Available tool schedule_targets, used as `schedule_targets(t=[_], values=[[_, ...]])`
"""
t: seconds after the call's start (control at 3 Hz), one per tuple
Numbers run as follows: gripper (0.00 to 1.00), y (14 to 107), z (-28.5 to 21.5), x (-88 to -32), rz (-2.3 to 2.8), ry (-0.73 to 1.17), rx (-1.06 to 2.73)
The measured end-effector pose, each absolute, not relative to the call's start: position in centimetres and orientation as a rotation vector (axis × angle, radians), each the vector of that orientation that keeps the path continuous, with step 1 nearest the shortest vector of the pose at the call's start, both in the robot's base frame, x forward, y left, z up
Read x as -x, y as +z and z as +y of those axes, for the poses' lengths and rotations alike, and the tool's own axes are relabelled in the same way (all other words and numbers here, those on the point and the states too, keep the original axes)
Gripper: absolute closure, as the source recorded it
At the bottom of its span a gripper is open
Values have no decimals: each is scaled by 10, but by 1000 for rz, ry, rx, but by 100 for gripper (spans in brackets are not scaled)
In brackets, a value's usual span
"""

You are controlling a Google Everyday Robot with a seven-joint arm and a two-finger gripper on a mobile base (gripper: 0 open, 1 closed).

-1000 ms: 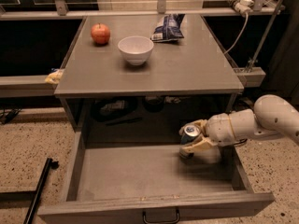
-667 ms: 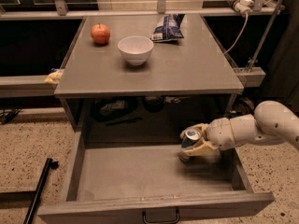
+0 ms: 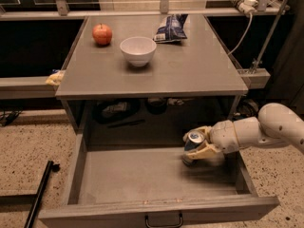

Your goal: Place redbull can into top drawer

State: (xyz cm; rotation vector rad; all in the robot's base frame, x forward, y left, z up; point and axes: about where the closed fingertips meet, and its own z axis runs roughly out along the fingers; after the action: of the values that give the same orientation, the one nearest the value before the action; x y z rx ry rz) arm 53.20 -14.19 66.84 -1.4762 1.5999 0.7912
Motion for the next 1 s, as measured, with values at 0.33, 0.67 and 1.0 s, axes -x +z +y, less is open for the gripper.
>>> schedule_targets(t=[0.33, 0.67, 1.0], values=[[39, 668, -142, -532, 1600, 791, 1476], [16, 668, -142, -532, 1600, 791, 1476], [0, 668, -142, -532, 1600, 792, 1476]])
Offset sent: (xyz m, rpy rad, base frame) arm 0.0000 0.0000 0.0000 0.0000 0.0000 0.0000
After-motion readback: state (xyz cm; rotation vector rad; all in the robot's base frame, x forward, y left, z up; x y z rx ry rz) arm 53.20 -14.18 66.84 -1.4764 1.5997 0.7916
